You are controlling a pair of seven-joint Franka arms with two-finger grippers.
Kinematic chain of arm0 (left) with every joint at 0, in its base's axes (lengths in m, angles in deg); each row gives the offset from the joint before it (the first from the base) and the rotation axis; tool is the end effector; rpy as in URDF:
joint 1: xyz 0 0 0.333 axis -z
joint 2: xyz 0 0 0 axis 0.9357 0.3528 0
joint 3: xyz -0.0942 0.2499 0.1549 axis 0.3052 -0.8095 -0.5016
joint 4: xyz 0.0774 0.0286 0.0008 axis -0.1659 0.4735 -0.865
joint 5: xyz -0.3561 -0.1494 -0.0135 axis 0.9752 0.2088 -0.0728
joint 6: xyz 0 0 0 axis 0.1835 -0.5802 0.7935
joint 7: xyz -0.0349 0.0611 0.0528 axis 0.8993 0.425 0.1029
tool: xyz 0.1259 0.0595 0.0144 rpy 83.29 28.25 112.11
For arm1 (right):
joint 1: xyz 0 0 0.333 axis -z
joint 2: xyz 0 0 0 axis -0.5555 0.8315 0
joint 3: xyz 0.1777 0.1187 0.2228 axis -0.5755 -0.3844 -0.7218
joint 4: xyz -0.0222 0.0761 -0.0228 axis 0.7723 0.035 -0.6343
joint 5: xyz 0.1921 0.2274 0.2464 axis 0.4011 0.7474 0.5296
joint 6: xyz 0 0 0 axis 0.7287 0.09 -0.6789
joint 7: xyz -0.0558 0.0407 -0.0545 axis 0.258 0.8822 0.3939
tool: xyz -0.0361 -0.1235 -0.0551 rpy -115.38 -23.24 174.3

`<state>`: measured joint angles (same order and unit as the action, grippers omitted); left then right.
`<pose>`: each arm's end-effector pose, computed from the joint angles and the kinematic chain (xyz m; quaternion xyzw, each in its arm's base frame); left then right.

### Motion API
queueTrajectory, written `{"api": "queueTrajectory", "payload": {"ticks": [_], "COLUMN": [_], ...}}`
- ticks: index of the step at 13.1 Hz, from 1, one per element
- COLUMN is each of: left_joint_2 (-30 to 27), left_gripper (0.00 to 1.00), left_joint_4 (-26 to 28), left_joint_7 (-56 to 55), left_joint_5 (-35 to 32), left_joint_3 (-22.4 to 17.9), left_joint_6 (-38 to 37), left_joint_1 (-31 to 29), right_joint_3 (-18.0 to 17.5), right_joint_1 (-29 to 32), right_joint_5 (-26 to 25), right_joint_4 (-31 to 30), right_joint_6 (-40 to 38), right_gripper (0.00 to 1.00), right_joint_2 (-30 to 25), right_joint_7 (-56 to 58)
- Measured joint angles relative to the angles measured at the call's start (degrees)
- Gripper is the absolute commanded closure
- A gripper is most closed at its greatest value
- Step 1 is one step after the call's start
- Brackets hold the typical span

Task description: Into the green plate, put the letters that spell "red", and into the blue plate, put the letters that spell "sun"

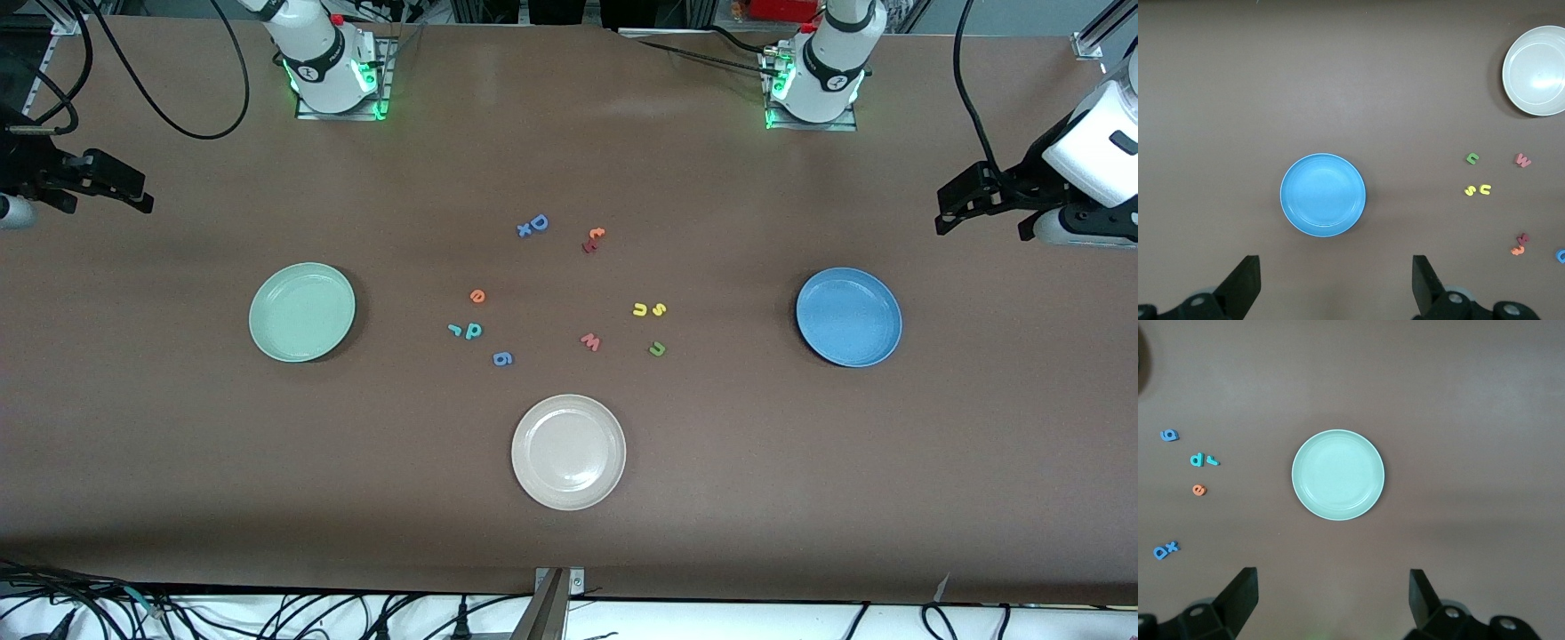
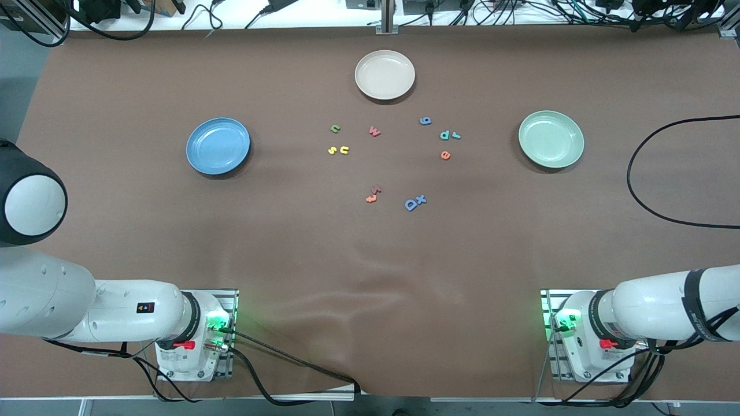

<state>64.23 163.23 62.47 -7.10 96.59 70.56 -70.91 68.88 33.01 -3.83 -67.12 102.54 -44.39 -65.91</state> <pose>0.5639 -0.0544 0.5967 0.9997 -0.0233 0.0005 0.0078 0.5390 -0.0139 0.5648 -0.9995 -0.0015 0.0302 0.0094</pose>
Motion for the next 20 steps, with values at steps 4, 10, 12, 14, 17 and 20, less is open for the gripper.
{"api": "queueTrajectory", "payload": {"ticks": [4, 10, 12, 14, 17, 20], "left_joint_2": [0.00, 0.00, 0.00, 0.00, 0.00, 0.00], "left_gripper": [0.00, 0.00, 0.00, 0.00, 0.00, 0.00], "left_joint_4": [0.00, 0.00, 0.00, 0.00, 0.00, -0.08], "left_joint_7": [0.00, 0.00, 0.00, 0.00, 0.00, 0.00], "left_joint_5": [0.00, 0.00, 0.00, 0.00, 0.01, 0.55], "left_joint_3": [0.00, 0.00, 0.00, -0.01, -0.05, -0.11], "left_joint_6": [0.00, 0.00, 0.00, 0.00, 0.00, 0.00], "left_joint_1": [0.00, 0.00, 0.00, -0.12, -1.45, -3.22], "right_joint_3": [0.01, -0.24, -0.40, -0.42, -0.40, -0.40], "right_joint_1": [0.00, -0.26, -0.39, -0.39, -0.37, -0.37], "right_joint_5": [0.00, 0.00, 0.00, 0.00, 0.00, 0.00], "right_joint_4": [0.00, 0.00, -0.01, -0.01, 0.00, 0.21], "right_joint_6": [-1.01, -1.03, -0.75, -0.39, -0.30, -0.30], "right_gripper": [0.00, 0.00, 0.00, 0.00, 0.00, 0.00], "right_joint_2": [0.00, 0.59, 1.78, 3.47, 4.56, 4.52], "right_joint_7": [0.00, 0.00, 0.00, 0.00, 0.00, 0.00]}}
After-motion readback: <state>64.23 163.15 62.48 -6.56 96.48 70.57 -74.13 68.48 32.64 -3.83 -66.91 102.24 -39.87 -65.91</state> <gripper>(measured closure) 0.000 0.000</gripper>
